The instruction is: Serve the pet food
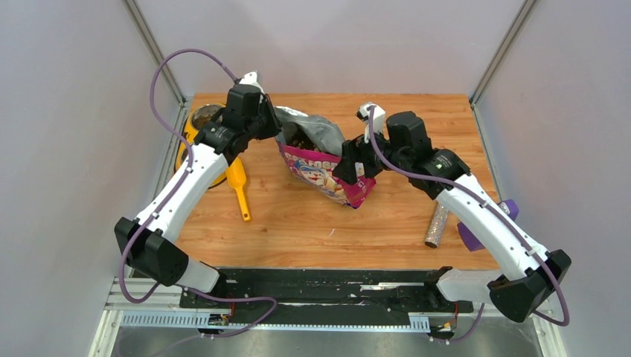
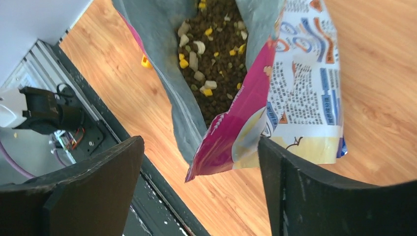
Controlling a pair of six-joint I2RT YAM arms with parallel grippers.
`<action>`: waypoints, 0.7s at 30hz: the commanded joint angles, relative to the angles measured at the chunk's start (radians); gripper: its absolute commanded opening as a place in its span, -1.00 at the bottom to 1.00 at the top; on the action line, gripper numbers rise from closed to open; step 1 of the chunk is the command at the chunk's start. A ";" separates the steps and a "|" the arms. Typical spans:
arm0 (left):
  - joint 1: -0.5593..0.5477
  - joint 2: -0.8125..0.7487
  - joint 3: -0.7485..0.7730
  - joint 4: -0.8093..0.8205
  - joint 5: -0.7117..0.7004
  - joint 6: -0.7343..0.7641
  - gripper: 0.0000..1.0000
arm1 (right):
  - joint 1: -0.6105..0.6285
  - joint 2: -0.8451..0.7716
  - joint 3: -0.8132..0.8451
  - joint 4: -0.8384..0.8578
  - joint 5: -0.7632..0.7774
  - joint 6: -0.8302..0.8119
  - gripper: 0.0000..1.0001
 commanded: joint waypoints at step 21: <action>0.087 -0.037 0.112 0.093 0.286 0.114 -0.02 | 0.000 0.024 -0.036 0.165 0.039 -0.290 -1.00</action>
